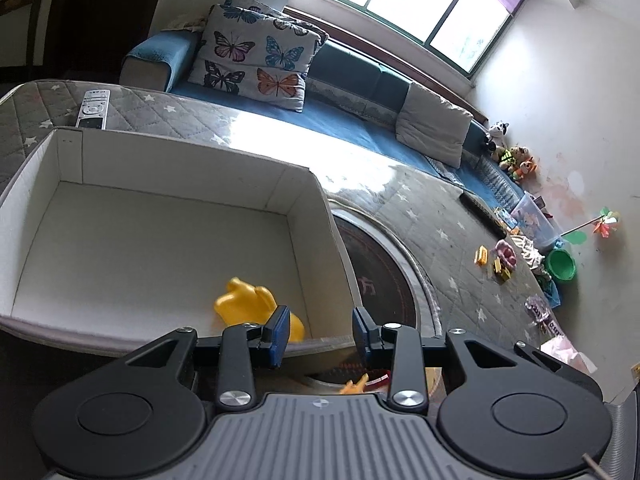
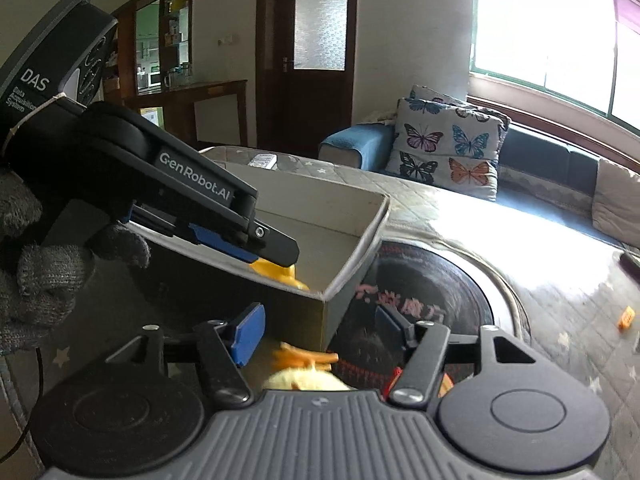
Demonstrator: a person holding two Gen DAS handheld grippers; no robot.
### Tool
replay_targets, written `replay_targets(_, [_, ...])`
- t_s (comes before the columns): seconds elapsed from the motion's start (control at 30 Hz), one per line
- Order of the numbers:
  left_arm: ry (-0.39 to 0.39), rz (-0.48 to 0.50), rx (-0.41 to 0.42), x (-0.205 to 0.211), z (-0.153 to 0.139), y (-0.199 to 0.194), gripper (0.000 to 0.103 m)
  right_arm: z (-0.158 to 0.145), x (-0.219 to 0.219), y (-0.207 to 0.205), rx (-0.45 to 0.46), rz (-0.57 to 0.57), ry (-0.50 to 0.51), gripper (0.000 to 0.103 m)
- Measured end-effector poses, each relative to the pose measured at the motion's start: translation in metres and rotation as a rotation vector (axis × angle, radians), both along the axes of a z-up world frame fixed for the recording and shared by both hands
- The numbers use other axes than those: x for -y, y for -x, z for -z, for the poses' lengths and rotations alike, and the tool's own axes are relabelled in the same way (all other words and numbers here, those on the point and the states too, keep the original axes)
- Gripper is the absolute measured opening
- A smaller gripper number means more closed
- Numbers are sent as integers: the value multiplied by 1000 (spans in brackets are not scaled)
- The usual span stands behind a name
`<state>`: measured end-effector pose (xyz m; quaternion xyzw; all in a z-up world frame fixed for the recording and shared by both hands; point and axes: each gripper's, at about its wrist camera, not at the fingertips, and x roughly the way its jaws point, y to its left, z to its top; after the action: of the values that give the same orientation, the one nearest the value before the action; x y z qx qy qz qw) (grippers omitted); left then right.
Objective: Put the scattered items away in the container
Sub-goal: 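Move the right gripper back to the yellow plush chick, then close the right gripper around the yellow plush chick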
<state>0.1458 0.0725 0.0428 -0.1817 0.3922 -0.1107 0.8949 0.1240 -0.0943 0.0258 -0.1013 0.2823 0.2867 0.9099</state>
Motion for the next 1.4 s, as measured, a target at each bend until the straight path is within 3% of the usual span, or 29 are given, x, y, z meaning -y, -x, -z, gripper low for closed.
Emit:
replay_targets(0.2, [-9,2,-8,11,3,13,37,3,11,18,4,15,7,73])
replay_targets(0.57, [-9,2,-49,25,19,26,37,16,19,45,-22,10,21,73])
replay_targets(1.4, [-48,-11,-75,35,29,28,38,40,7,51,-88,-8,28,74])
